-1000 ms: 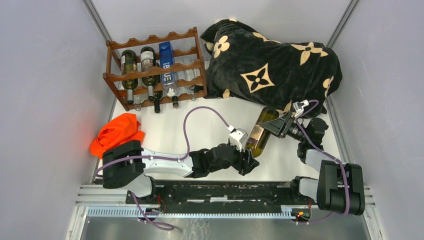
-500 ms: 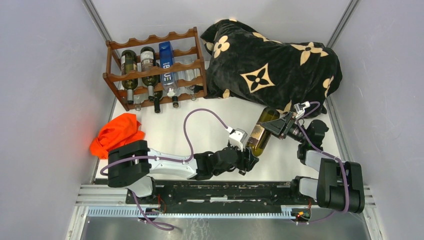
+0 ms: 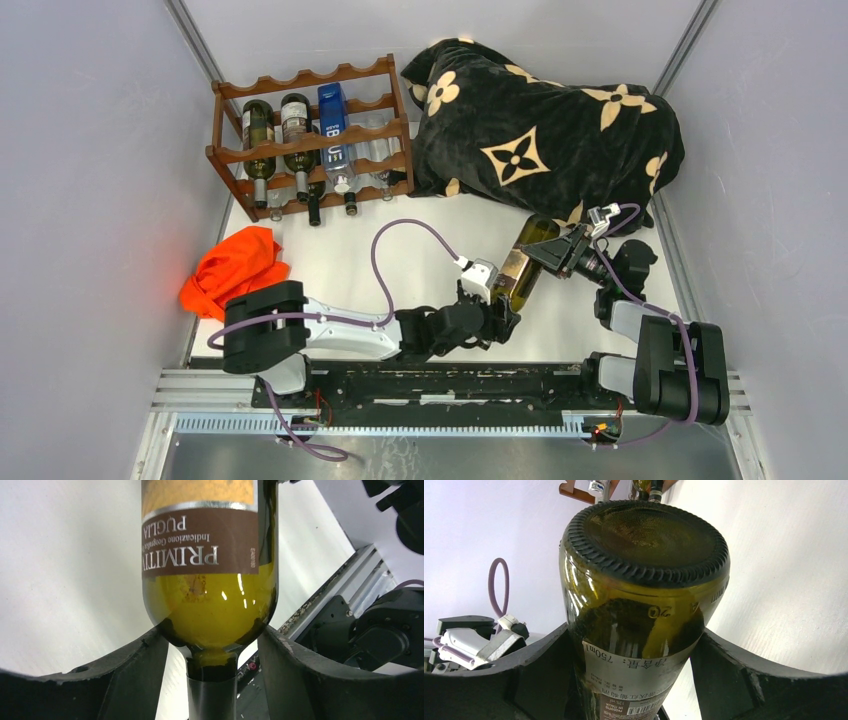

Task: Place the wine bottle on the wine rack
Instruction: Pick up the wine bottle from the center of the board.

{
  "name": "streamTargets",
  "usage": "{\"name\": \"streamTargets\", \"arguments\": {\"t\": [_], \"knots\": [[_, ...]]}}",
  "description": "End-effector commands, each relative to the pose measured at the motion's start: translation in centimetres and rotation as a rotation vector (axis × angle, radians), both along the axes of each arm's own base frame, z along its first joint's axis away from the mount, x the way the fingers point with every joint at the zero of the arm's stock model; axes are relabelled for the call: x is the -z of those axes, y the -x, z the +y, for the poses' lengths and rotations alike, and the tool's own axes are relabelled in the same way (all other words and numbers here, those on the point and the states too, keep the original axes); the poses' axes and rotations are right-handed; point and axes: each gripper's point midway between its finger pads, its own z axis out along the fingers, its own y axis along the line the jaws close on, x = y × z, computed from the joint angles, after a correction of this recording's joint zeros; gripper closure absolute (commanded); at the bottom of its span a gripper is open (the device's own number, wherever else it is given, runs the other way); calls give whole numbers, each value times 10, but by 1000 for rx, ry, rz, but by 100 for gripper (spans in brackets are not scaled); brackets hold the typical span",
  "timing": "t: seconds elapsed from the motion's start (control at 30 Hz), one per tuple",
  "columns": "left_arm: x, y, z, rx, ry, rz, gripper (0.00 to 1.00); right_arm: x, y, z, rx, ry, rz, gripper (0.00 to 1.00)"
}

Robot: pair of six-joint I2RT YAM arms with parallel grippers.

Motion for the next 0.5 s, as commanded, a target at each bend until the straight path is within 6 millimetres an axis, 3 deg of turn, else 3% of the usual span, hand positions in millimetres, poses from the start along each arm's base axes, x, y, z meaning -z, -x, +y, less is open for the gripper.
{"name": "streamTargets", "arguments": {"t": [0.0, 0.13, 0.27, 0.37, 0.47], "knots": [[-10, -4, -8, -41, 28, -26, 29, -17, -1, 0, -12, -11, -69, 87], [-1, -3, -7, -38, 17, -21, 34, -18, -1, -1, -10, -17, -69, 87], [0, -2, -7, -42, 18, -23, 59, -18, -1, -1, -9, -15, -70, 87], [-8, -4, -3, -54, 24, -43, 92, -17, -1, -1, -11, -15, -67, 84], [-19, -8, 4, -71, 28, -76, 98, -16, -1, 0, -25, -7, -67, 73]]}}
